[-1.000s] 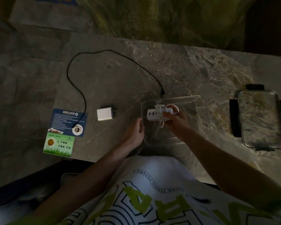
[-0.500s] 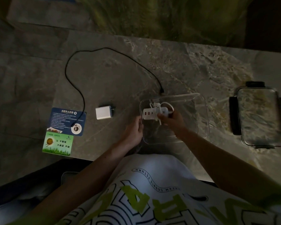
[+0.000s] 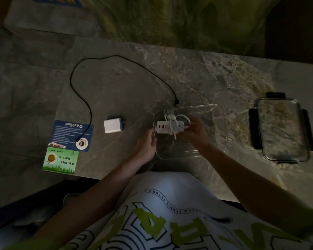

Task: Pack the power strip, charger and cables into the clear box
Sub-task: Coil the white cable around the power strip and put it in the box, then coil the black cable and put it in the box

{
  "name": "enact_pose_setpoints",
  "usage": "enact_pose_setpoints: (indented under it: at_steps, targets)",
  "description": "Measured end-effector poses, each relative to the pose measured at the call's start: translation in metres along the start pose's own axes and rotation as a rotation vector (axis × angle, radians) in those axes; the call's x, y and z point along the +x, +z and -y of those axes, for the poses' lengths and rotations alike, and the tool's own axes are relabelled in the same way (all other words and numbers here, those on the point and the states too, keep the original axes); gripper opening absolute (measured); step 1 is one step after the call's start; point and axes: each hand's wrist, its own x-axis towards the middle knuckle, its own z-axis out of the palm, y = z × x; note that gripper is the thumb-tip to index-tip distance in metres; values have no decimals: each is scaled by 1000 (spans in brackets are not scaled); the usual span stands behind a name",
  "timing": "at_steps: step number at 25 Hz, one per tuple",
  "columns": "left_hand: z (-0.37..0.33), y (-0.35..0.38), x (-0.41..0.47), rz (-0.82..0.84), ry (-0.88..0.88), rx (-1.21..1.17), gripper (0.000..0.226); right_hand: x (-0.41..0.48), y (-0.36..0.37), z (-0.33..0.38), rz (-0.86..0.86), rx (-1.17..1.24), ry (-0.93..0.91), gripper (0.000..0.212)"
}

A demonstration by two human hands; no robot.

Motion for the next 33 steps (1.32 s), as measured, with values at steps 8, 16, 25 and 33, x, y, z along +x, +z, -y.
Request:
enact_pose_setpoints:
  at_steps: [8, 16, 25, 33]
  targets:
    - [0, 1, -2, -38, 63, -5, 29, 11, -17, 42, -411, -577, -415, 9]
    - [2, -2, -3, 8, 26, -42, 33, 137, 2, 78, 63, -1146, -1, 34]
    - [-2, -2, 1, -39, 55, 13, 36, 166, 26, 59, 142, -1228, 67, 28]
    - [6, -4, 4, 12, 49, -46, 33, 146, 29, 85, 146, -749, 209, 14]
